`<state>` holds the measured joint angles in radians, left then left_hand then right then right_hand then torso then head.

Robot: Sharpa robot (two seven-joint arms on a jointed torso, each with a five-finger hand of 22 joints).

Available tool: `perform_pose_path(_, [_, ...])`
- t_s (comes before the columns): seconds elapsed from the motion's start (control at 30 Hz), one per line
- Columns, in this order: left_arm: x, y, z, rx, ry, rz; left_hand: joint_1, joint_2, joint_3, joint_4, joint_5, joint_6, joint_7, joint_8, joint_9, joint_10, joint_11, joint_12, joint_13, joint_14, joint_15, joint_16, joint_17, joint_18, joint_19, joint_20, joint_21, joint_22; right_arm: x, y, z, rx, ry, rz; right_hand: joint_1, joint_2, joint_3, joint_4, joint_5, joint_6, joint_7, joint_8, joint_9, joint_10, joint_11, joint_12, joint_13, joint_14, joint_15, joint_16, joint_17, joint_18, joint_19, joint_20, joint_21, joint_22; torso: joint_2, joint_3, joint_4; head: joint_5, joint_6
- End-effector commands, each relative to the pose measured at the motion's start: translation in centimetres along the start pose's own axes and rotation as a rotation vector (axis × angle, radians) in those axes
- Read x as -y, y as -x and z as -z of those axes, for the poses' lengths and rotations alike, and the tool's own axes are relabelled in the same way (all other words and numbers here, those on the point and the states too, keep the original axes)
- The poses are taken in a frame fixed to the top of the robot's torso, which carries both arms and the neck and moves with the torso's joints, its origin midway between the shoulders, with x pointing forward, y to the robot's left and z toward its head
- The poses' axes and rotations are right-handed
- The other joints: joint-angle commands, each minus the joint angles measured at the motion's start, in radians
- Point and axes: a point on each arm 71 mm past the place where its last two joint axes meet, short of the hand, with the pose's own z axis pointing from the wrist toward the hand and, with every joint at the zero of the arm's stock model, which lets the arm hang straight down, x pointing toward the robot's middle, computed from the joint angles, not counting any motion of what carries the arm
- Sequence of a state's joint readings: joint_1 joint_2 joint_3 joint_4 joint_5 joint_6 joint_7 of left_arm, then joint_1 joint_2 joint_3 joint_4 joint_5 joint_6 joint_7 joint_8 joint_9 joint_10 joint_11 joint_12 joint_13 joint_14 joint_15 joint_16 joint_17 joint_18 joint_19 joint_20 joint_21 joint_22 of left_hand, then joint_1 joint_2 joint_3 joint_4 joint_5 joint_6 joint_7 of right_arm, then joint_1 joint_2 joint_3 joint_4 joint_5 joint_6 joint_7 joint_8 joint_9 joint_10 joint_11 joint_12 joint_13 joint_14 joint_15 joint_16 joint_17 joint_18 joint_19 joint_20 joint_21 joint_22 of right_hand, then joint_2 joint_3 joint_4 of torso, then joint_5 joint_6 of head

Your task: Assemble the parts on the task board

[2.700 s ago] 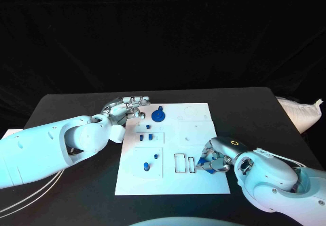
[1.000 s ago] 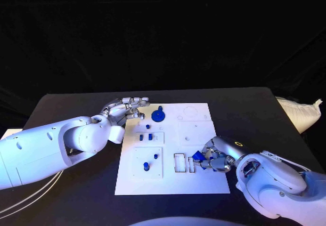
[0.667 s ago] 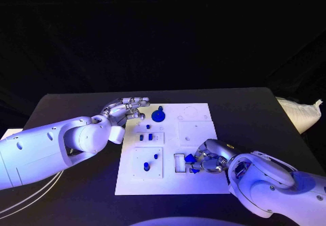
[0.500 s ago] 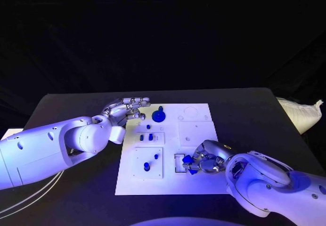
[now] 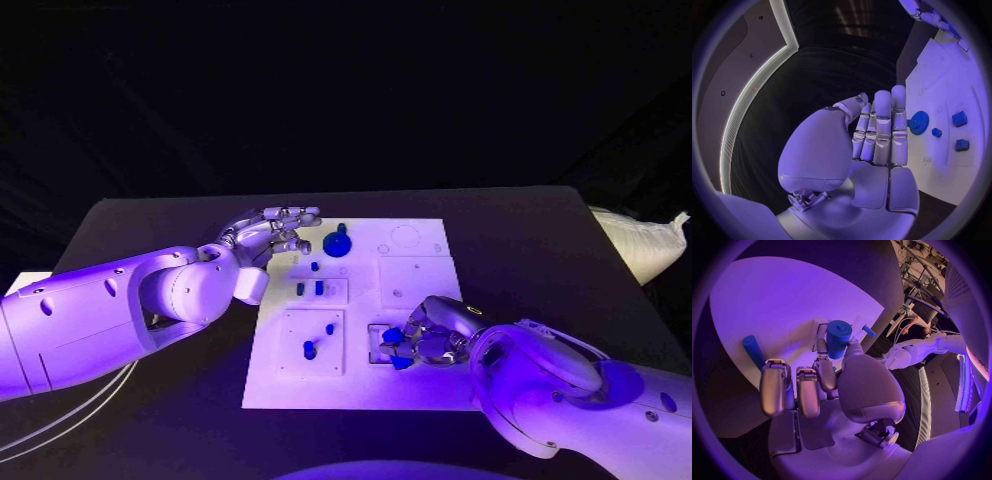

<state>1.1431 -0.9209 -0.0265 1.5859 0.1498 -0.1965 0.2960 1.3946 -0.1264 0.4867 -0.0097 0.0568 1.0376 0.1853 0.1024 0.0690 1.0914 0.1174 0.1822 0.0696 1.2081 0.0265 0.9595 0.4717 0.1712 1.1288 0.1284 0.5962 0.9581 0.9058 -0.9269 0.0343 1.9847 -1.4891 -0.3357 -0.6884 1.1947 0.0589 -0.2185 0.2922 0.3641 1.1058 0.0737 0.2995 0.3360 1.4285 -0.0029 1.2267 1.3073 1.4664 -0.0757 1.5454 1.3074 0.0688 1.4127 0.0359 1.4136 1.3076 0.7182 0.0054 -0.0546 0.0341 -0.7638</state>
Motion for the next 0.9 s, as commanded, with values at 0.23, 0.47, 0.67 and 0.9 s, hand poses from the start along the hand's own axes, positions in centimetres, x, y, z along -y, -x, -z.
perform_pose_path(0.23, [0.03, -0.35, -0.02, -0.025, -0.005, 0.004, -0.003, 0.007, -0.004, 0.000, 0.000, -0.005, 0.004, 0.006, -0.001, -0.010, 0.000, 0.006, -0.002, -0.007, 0.001, -0.001, -0.001, 0.011, -0.003, -0.001, -0.007, -0.001, -0.38, 0.16, -0.08, 0.027, 0.010, 0.036, -0.069, 0.006, -0.054, 0.000, -0.148, 0.034, -0.031, 0.008, 0.017, 0.034, -0.026, 0.005, 0.022, 0.095, -0.011, 0.004, 0.216, -0.011, 0.004, -0.008, 0.006, 0.027, 0.000, 0.0000, -0.0009, 0.004, -0.001])
perform_pose_path(0.47, [0.04, -0.32, -0.02, -0.025, -0.005, 0.004, -0.003, 0.007, -0.004, 0.000, 0.000, -0.005, 0.004, 0.006, -0.001, -0.010, 0.000, 0.006, -0.002, -0.007, 0.001, -0.001, -0.001, 0.011, -0.003, -0.001, -0.007, -0.001, -0.64, 0.16, -0.01, 0.033, 0.019, 0.037, -0.048, 0.026, -0.049, -0.003, -0.108, 0.036, -0.034, 0.010, 0.025, 0.038, -0.028, 0.014, 0.030, 0.096, -0.013, 0.006, 0.219, -0.012, 0.005, -0.009, 0.007, 0.028, -0.001, 0.0000, -0.0012, 0.005, 0.000])
perform_pose_path(0.67, [0.03, -0.35, -0.03, -0.026, -0.004, 0.004, -0.003, 0.009, -0.005, -0.001, 0.000, -0.005, 0.004, 0.008, -0.001, -0.013, 0.000, 0.008, -0.002, -0.009, 0.002, -0.001, -0.003, 0.011, -0.004, -0.001, -0.009, -0.002, -0.74, 0.15, -0.09, 0.033, 0.019, 0.043, -0.080, 0.017, -0.086, -0.001, -0.209, 0.037, -0.034, 0.011, 0.037, 0.039, -0.028, 0.011, 0.033, 0.095, -0.013, 0.006, 0.219, -0.012, 0.006, -0.010, 0.007, 0.030, 0.000, -0.0001, -0.0006, 0.005, 0.000])
perform_pose_path(0.9, [0.02, -0.35, -0.02, -0.026, -0.003, 0.004, -0.003, 0.009, -0.006, -0.002, 0.000, -0.005, 0.004, 0.008, -0.001, -0.013, 0.000, 0.008, -0.002, -0.009, 0.002, -0.001, -0.003, 0.011, -0.004, -0.001, -0.009, -0.002, -0.71, 0.10, -0.20, 0.021, 0.012, 0.063, -0.147, -0.007, -0.110, 0.001, -0.309, 0.033, -0.032, 0.008, 0.048, 0.036, -0.026, -0.001, 0.029, 0.094, -0.012, 0.003, 0.213, -0.011, 0.004, -0.009, 0.004, 0.027, 0.000, -0.0004, -0.0011, 0.005, 0.000])
